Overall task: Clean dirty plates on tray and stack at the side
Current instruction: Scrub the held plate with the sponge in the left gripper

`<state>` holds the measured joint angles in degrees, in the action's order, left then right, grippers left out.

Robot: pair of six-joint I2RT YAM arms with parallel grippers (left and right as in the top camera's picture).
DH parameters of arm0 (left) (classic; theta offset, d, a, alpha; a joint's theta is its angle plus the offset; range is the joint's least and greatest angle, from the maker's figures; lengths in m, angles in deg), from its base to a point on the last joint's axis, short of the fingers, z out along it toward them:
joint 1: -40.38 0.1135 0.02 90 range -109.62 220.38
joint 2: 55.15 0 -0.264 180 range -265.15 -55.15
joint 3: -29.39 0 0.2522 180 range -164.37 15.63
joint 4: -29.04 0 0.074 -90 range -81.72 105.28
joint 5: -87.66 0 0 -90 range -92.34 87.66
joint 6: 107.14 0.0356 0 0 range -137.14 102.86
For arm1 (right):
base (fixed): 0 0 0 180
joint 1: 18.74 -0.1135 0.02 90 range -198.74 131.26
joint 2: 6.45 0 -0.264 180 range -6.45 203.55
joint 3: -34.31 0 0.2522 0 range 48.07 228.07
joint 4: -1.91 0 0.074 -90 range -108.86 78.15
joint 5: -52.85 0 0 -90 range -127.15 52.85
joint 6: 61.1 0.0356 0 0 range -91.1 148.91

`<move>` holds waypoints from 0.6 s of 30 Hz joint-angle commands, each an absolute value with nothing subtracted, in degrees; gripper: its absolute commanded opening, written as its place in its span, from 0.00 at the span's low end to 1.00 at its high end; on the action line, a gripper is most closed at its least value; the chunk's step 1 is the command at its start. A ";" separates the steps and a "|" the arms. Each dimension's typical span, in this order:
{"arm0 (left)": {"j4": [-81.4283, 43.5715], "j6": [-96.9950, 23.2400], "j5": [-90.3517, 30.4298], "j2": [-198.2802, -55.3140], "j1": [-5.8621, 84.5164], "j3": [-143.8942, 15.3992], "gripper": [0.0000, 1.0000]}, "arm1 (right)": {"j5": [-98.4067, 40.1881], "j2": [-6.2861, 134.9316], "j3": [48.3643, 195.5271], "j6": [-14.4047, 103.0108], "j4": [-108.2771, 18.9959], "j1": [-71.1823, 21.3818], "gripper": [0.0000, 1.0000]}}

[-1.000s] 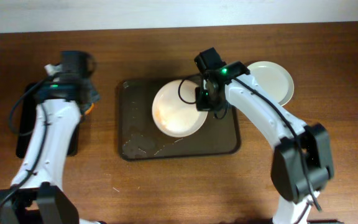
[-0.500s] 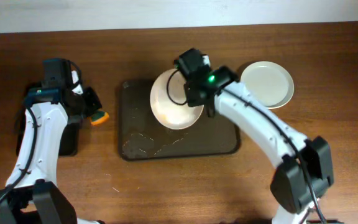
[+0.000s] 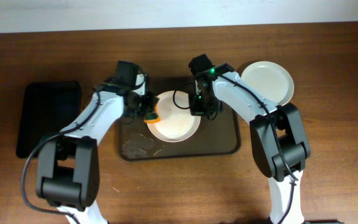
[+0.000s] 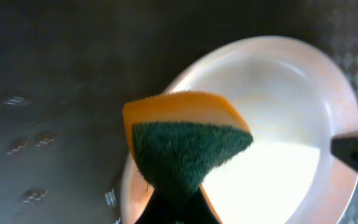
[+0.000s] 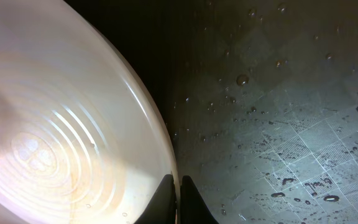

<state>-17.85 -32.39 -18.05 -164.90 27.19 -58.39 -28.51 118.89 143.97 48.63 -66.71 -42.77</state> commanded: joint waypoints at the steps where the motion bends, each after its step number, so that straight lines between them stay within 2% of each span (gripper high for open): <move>1: -14.66 -33.50 -19.36 -167.66 24.69 -58.43 0.00 | -28.73 119.94 144.71 49.29 -66.68 -42.77 0.04; 4: -13.72 -34.22 -16.26 -172.34 24.61 -58.43 0.00 | -28.73 119.94 144.71 49.29 -66.73 -42.77 0.04; 9: -18.76 -34.22 9.93 -172.01 24.65 -60.42 0.00 | -28.75 119.94 144.71 49.29 -66.97 -42.75 0.04; 13: -23.42 -34.24 26.67 -162.70 24.61 -63.72 0.00 | -28.77 119.94 144.73 49.29 -66.92 -42.75 0.04; 17: -28.08 -38.27 27.48 -149.67 27.08 -63.70 0.00 | -28.75 117.86 144.99 49.22 -66.97 -42.75 0.04; 18: -31.70 -38.59 23.30 -146.96 30.27 -63.70 0.00 | -28.79 115.59 146.46 47.78 -67.21 -42.77 0.04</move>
